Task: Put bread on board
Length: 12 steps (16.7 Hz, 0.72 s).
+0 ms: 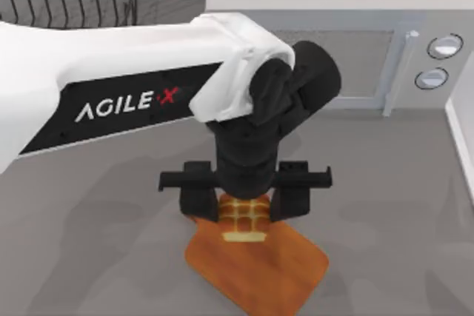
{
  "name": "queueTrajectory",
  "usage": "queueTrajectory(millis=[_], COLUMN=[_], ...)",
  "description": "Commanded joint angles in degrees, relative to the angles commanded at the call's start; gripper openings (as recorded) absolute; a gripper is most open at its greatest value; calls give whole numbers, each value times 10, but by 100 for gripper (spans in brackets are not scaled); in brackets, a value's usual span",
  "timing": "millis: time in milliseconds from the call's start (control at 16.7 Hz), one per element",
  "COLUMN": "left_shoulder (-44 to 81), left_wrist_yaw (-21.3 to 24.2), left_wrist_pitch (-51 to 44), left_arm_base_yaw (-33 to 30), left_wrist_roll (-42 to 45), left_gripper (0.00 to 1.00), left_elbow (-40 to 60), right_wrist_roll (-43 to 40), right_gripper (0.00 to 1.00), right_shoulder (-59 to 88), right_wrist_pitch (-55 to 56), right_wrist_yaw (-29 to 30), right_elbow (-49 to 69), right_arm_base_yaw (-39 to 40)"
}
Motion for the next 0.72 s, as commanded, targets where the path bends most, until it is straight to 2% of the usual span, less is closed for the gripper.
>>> queueTrajectory(millis=[720], left_shoulder=[12], left_wrist_yaw=[0], left_wrist_pitch=[43], left_arm_base_yaw=[2], left_wrist_roll=[2], left_gripper=[0], left_elbow=[-32], right_wrist_roll=[0], right_gripper=[100], right_shoulder=[0], right_wrist_pitch=[0], right_wrist_yaw=[0], right_elbow=[0], right_arm_base_yaw=[0])
